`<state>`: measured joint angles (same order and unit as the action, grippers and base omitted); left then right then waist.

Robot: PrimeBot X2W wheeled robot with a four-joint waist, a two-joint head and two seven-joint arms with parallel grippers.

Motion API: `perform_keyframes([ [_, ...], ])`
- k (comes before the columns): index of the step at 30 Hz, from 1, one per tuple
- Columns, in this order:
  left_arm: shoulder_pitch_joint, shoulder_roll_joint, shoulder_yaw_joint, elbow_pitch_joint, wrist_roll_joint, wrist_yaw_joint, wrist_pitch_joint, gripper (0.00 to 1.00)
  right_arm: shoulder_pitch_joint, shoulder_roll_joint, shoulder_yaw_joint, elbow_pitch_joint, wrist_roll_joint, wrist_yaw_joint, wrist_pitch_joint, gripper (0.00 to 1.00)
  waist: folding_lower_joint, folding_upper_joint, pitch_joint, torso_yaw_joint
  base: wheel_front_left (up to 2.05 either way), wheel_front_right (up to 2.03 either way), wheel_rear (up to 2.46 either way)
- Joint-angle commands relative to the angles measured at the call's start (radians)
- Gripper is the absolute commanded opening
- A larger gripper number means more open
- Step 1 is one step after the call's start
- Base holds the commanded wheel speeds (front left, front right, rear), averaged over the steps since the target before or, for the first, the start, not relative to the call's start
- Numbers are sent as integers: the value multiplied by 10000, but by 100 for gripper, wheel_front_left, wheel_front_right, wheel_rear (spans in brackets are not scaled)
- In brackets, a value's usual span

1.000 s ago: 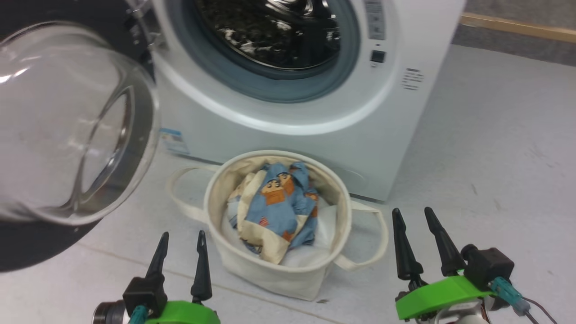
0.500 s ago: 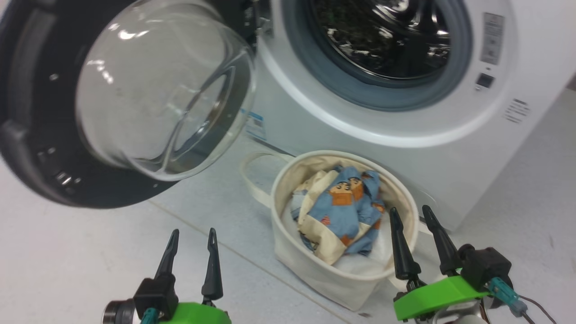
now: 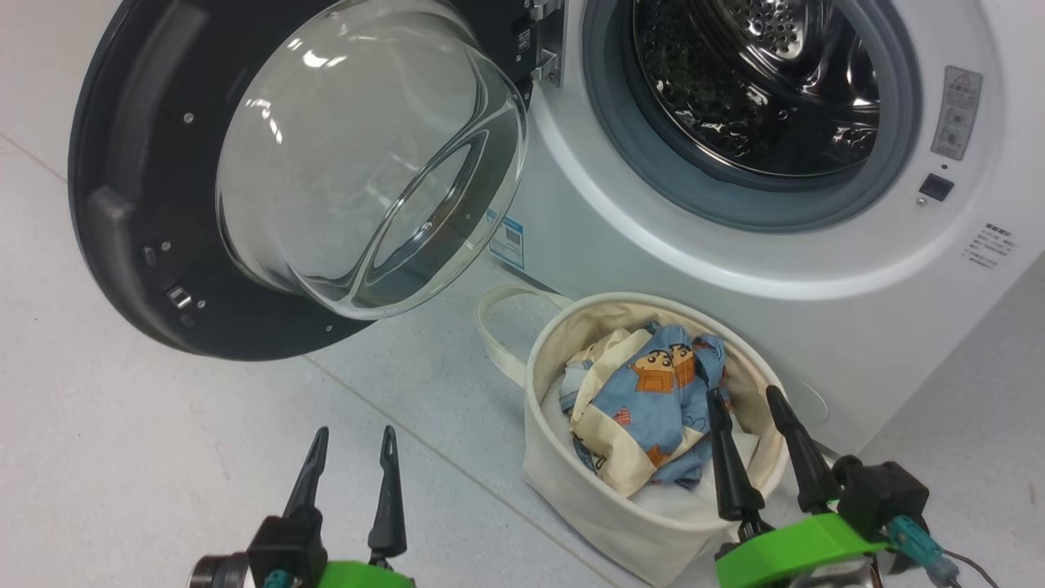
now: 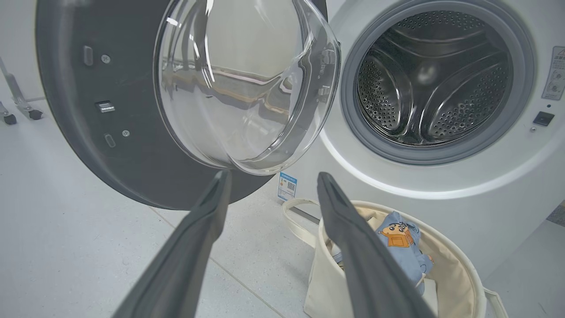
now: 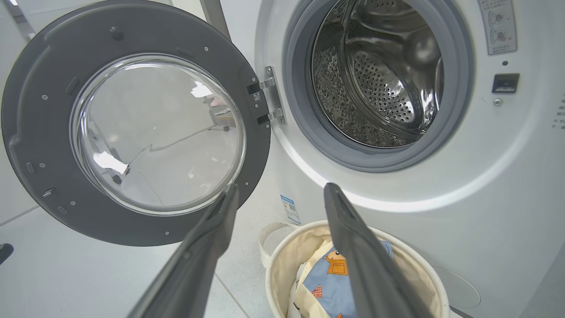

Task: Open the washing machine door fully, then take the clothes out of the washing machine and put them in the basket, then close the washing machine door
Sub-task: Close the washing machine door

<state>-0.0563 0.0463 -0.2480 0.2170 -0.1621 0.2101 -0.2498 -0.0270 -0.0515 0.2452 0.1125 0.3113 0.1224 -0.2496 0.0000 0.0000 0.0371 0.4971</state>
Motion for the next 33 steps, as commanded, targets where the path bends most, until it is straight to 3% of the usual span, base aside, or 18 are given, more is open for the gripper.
perform_keyframes([
  [1,-110,39,348,-363,103,-52,-120,100,-92,13,261,-348,57,83,-122,100,0,0,-44,1,0,0,0],
  [8,-69,39,551,-366,256,-209,-120,100,-15,13,280,-358,190,83,-122,100,0,0,-120,14,0,0,0],
  [12,-12,39,706,-494,-202,-316,-120,100,-23,13,326,-333,221,83,-122,100,0,0,-110,26,0,0,0],
  [13,-12,39,736,-573,-267,-380,-120,0,-36,13,327,-337,221,83,-122,100,0,0,-90,31,0,0,0],
  [15,-3,39,870,-779,-622,-506,-120,0,-65,13,324,-338,207,83,-122,100,0,0,-54,41,0,0,0],
  [17,29,39,1243,-1171,-2026,-693,-120,0,-82,13,298,-317,187,83,-122,100,0,0,-11,51,0,0,0],
  [20,76,39,1907,-1687,-4702,-1726,-120,0,-117,13,257,-217,182,83,-122,100,0,0,79,66,0,0,0],
  [21,76,39,1907,-1687,-4702,-1726,-120,0,-117,13,257,-217,182,83,-122,100,0,0,79,66,0,0,0],
  [25,-32,39,2345,-1607,-7212,-3127,-108,0,-168,13,225,-153,141,83,-122,100,0,0,190,66,0,0,0],
  [28,-251,495,2431,-1651,-8611,-3373,350,0,-187,13,249,-78,134,83,-122,100,0,0,230,54,0,0,0],
  [33,-702,1522,4328,-1749,-11086,-3401,644,0,-206,13,301,57,85,83,-122,100,0,0,350,-29,0,0,0],
])
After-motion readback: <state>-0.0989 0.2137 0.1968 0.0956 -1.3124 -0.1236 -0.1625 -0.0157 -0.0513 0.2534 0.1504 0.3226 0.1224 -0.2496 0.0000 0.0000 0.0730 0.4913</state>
